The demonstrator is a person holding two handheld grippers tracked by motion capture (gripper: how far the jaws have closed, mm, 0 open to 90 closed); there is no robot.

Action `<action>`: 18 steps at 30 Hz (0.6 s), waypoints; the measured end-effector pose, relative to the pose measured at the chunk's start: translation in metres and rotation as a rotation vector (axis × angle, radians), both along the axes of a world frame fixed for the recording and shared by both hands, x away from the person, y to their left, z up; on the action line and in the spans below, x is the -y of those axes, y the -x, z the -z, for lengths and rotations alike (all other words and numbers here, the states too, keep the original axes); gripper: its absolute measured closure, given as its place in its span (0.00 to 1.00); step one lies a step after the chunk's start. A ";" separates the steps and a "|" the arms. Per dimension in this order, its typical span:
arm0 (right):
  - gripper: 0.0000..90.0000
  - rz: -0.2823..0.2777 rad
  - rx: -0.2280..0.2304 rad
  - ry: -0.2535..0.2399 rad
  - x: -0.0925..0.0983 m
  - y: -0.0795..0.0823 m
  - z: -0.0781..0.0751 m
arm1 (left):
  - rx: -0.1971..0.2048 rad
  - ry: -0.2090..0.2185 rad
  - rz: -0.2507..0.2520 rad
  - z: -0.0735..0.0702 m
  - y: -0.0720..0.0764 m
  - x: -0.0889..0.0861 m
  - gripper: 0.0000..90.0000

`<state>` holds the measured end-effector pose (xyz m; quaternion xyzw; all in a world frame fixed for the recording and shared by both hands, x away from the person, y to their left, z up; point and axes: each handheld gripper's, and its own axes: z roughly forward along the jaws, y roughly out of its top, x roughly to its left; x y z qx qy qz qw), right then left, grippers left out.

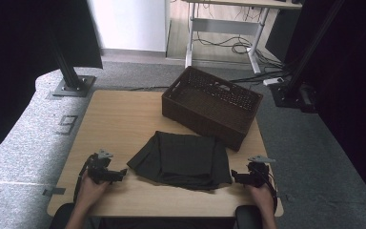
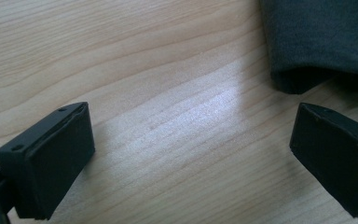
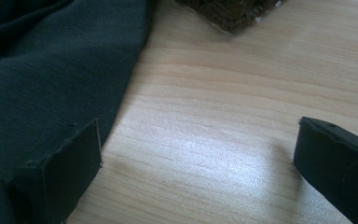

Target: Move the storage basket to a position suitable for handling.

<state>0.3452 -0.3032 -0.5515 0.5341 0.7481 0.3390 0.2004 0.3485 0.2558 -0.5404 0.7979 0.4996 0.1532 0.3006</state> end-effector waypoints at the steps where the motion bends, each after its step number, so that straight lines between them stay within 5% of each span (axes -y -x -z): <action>1: 0.01 -0.004 0.005 -0.001 -0.001 0.000 -0.001 | -0.002 0.006 0.003 -0.001 0.000 0.000 0.01; 5: 0.02 -0.018 0.008 0.002 -0.004 -0.001 -0.007 | -0.001 0.045 0.029 -0.009 -0.003 0.000 0.01; 13: 0.05 -0.067 0.026 -0.043 -0.011 -0.006 -0.022 | 0.058 0.011 0.083 -0.031 -0.023 0.021 0.08; 18: 0.15 -0.081 0.042 -0.070 -0.015 -0.011 -0.033 | 0.087 0.037 0.138 -0.042 -0.040 0.043 0.16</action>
